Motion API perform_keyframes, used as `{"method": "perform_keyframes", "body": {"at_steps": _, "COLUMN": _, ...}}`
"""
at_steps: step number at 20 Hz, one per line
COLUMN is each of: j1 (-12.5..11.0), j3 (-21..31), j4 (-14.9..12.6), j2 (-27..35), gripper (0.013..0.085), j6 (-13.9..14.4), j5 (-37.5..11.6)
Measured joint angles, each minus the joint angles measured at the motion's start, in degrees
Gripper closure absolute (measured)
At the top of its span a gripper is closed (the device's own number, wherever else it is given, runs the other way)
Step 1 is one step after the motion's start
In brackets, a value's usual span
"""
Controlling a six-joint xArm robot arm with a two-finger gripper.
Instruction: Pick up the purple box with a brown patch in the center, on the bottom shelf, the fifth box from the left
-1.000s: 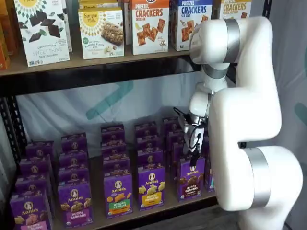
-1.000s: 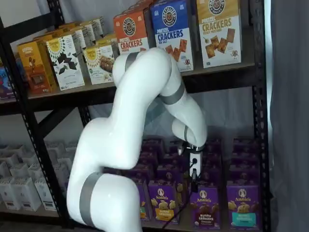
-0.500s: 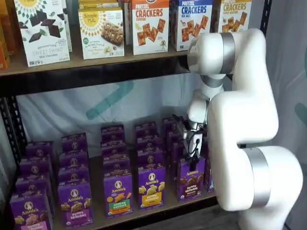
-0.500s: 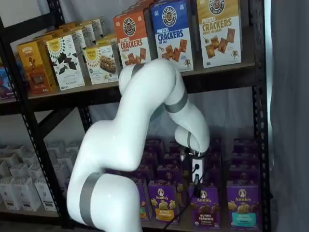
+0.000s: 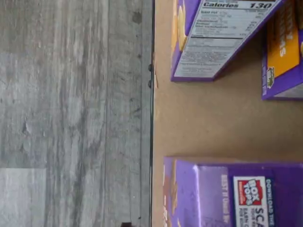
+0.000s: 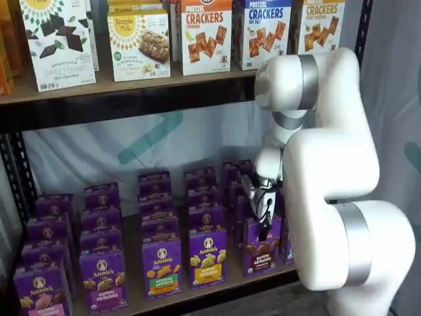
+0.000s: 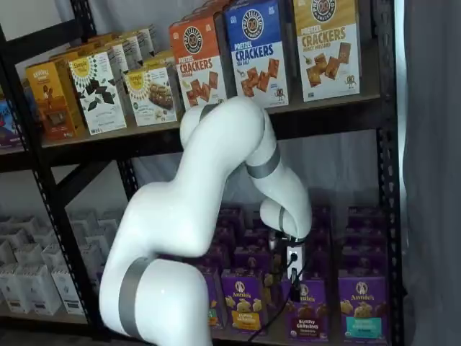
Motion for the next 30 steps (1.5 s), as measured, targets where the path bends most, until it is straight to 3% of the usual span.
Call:
{"method": "perform_keyframes", "body": {"at_steps": 7, "j1": 0.0, "j3": 0.2, "j4": -1.7, "j2": 0.9, "gripper": 0.0130, "j6": 1.4, "j5": -2.1}}
{"method": "perform_keyframes", "body": {"at_steps": 11, "j1": -0.3, "j3": 0.4, "j4": -2.8, "j2": 0.9, "gripper": 0.0250, "j6": 2.1, "j5": -2.6}}
{"method": "perform_keyframes", "body": {"at_steps": 17, "j1": -0.8, "j3": 0.7, "j4": -3.8, "j2": 0.4, "gripper": 0.0370, "j6": 2.5, "j5": -1.6}}
{"method": "perform_keyframes", "body": {"at_steps": 19, "j1": -0.9, "j3": 0.8, "j4": -5.2, "j2": 0.3, "gripper": 0.0370, "j6": 3.7, "j5": -1.5}}
{"method": "perform_keyframes", "body": {"at_steps": 26, "j1": -0.8, "j3": 2.4, "j4": -3.1, "j2": -0.5, "gripper": 0.0370, "j6": 1.8, "j5": -2.9}}
{"method": "perform_keyframes", "body": {"at_steps": 30, "j1": -0.6, "j3": 2.9, "j4": -1.1, "j2": -0.7, "gripper": 0.0490, "j6": 0.1, "j5": -3.7}}
